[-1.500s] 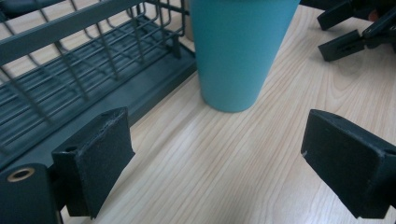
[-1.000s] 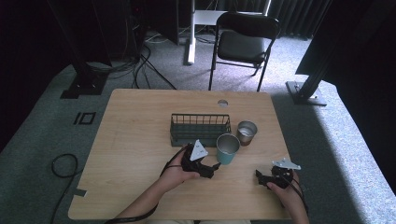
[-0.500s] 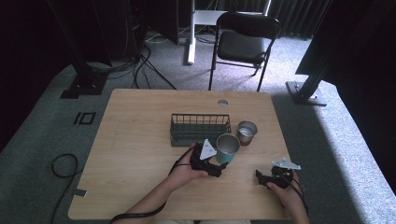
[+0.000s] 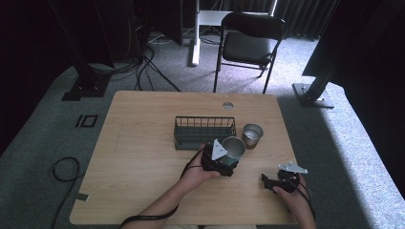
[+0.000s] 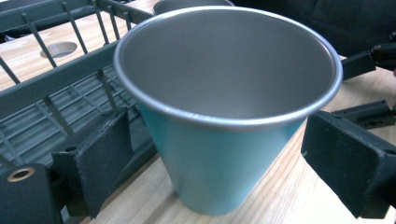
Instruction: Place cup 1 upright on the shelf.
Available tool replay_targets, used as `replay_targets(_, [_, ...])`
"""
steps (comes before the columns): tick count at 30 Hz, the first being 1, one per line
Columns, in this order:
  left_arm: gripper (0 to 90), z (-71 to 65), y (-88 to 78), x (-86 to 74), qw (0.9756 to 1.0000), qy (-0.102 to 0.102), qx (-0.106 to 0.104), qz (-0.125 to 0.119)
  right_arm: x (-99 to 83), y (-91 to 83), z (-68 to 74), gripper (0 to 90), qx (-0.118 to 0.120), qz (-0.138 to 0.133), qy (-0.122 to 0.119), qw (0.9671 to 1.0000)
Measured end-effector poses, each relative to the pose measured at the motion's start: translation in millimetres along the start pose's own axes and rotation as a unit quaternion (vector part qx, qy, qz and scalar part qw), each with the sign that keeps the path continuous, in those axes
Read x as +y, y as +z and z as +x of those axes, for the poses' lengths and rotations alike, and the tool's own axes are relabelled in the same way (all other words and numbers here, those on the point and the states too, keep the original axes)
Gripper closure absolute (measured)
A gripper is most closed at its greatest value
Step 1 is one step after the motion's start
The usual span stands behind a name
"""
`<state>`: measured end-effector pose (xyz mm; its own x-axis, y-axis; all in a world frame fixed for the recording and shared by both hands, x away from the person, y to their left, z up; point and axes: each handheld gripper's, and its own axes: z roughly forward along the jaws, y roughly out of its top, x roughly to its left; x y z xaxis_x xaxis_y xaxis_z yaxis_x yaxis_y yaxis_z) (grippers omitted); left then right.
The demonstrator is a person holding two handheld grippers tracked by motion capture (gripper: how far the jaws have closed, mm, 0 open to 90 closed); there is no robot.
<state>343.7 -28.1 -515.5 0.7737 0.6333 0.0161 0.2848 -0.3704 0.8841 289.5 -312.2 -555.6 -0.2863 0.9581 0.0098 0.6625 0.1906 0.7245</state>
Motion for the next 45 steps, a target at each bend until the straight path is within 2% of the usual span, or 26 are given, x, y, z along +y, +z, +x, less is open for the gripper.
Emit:
replay_targets(5, [9.4,-7.6,5.8,3.2,0.9997,-0.018,0.019,0.0,0.0,0.0,0.0,11.0,0.0,0.0,0.0,1.0])
replay_targets(6, [9.4,-10.7,6.8,4.4,0.9995,-0.019,0.025,-0.005,0.0,0.0,0.0,11.1,0.0,0.0,0.0,1.0])
replay_targets(7, [9.4,-13.3,7.6,5.2,0.9994,-0.009,0.033,-0.008,0.0,0.0,0.0,11.0,0.0,0.0,0.0,1.0])
replay_targets(10, [9.4,-18.0,10.5,8.0,0.9989,-0.029,0.035,-0.01,0.0,0.0,0.1,11.1,0.0,0.0,0.001,1.0])
replay_targets(12, [9.4,-21.0,12.8,8.5,0.9986,-0.026,0.045,-0.013,0.0,0.0,0.0,11.0,0.0,0.0,0.0,1.0])
replay_targets(19, [9.4,-26.0,20.8,10.8,0.9957,-0.05,0.072,-0.03,0.0,0.1,-0.1,11.1,0.0,0.0,-0.001,1.0])
replay_targets(21, [9.5,-27.8,23.3,12.3,0.9954,-0.055,0.071,-0.033,0.0,0.0,-0.1,11.0,0.0,0.0,-0.001,1.0])
replay_targets(24, [9.6,-30.6,26.5,13.5,0.9957,-0.05,0.071,-0.033,0.0,0.0,-0.1,11.0,0.0,0.0,-0.001,1.0])
replay_targets(26, [9.7,-33.0,28.0,13.7,0.9951,-0.044,0.081,-0.035,0.0,0.0,-0.2,11.1,0.0,0.0,-0.001,1.0])
replay_targets(28, [13.3,-34.1,29.0,13.4,0.9953,-0.046,0.077,-0.035,0.0,0.0,-0.2,11.1,0.0,0.0,-0.001,1.0])
replay_targets(30, [13.5,-35.1,29.4,13.2,0.9955,-0.042,0.077,-0.036,0.0,0.0,-0.2,11.1,0.0,0.0,-0.001,1.0])
replay_targets(32, [13.8,-34.5,30.3,12.7,0.9964,-0.038,0.063,-0.041,0.0,0.0,-0.2,11.0,0.0,0.0,-0.001,1.0])
replay_targets(33, [13.8,-34.6,30.2,12.4,0.9965,-0.036,0.064,-0.041,0.0,0.0,-0.2,11.1,0.0,0.0,-0.001,1.0])
replay_targets(40, [14.0,-36.2,28.2,10.9,0.9967,-0.034,0.059,-0.044,0.1,0.0,-0.1,11.1,0.0,0.0,0.0,1.0])
replay_targets(45, [14.1,-37.4,25.9,11.1,0.9975,-0.034,0.045,-0.044,0.2,0.1,-0.1,11.0,0.0,0.0,0.0,1.0])
